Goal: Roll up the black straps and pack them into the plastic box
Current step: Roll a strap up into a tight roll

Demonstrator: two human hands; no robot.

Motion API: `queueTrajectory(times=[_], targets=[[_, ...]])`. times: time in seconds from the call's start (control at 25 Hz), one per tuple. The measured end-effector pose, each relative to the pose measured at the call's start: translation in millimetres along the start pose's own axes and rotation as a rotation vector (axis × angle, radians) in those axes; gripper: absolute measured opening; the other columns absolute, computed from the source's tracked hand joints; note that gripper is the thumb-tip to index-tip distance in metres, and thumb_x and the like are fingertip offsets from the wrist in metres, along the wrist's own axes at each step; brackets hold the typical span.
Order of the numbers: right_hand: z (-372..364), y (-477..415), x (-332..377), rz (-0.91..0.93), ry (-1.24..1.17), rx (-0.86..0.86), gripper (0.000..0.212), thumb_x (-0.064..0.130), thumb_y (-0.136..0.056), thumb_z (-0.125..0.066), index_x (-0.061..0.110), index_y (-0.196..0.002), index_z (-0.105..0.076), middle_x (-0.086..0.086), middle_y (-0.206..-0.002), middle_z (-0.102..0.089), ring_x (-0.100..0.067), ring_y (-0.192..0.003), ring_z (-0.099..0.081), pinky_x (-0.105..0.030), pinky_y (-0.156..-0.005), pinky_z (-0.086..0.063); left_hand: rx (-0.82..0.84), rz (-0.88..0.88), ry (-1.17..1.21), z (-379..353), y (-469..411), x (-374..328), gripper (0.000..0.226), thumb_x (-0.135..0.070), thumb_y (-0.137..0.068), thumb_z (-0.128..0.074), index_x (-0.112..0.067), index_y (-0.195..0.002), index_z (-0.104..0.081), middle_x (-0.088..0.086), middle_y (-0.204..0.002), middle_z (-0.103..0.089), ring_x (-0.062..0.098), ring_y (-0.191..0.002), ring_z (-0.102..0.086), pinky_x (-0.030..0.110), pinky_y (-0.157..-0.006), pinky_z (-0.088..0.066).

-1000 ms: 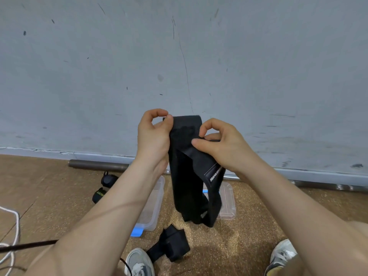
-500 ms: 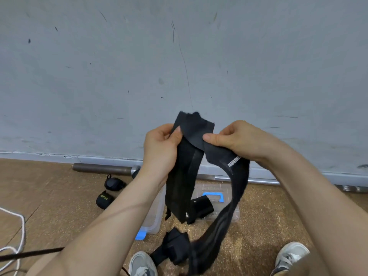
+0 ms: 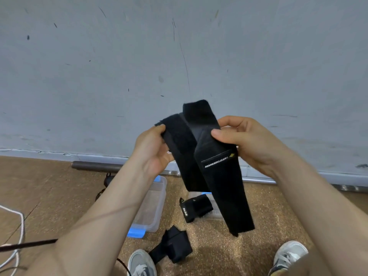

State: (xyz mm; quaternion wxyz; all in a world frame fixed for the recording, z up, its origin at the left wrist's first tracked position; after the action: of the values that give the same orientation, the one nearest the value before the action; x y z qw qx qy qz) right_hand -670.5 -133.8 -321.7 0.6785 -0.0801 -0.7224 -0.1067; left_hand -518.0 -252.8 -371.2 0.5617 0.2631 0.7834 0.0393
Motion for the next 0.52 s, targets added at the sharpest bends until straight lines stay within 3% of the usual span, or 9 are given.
queueTrajectory(times=[0.08,0.2,0.36,0.52], targets=[[-5.5,-2.7,-6.8,0.011,0.010,-0.070,0.005,0.014,-0.090,-0.067,0.011,-0.087,-0.069,-0.001,-0.071,-0.071,-0.012,-0.064,-0.066,-0.021,-0.061,-0.050,0.119,0.009,0.013,-14.2,9.2,-3.8,0.031,-0.001,-0.097,-0.043,-0.003,-0.124,-0.058,0.016,-0.108,-0.071,0.031,-0.092,-0.070,0.055,-0.088,-0.055],[-2.8,-4.5,-7.8,0.043,-0.043,-0.172,0.008,0.013,-0.094,-0.064,0.011,-0.091,-0.071,0.002,-0.074,-0.072,-0.008,-0.067,-0.068,-0.021,-0.062,-0.052,0.210,-0.105,-0.062,-27.7,19.3,-15.2,0.043,0.017,-0.091,-0.040,-0.002,-0.125,-0.057,0.019,-0.114,-0.070,0.033,-0.097,-0.071,0.044,-0.076,-0.061],[-13.8,-4.2,-15.9,-0.021,-0.170,-0.153,0.009,0.014,-0.095,-0.062,0.011,-0.090,-0.070,0.005,-0.074,-0.071,-0.005,-0.066,-0.067,-0.026,-0.064,-0.057,0.143,-0.225,-0.087,-28.9,29.8,-25.7,0.043,0.017,-0.091,-0.047,-0.009,-0.125,-0.053,0.019,-0.101,-0.070,0.026,-0.081,-0.073,0.037,-0.069,-0.062],[-16.1,-6.2,-15.4,0.002,-0.161,-0.210,0.010,0.011,-0.094,-0.063,0.009,-0.087,-0.069,0.002,-0.070,-0.071,-0.008,-0.063,-0.068,-0.024,-0.058,-0.054,0.033,-0.345,-0.198,-24.5,35.0,-30.1,0.033,0.007,-0.090,-0.060,-0.016,-0.112,-0.053,0.016,-0.096,-0.069,0.023,-0.075,-0.071,0.040,-0.070,-0.061]])
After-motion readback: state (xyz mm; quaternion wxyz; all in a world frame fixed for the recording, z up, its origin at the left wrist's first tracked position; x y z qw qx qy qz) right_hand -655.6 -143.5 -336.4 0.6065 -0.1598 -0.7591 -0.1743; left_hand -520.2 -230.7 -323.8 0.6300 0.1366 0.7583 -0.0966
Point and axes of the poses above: each hand's wrist, its own y-axis away from the middle knuckle, its own z-axis out of the back of the hand, x = y × z, the point moved 9 cm from there along -y, towards the middle knuckle
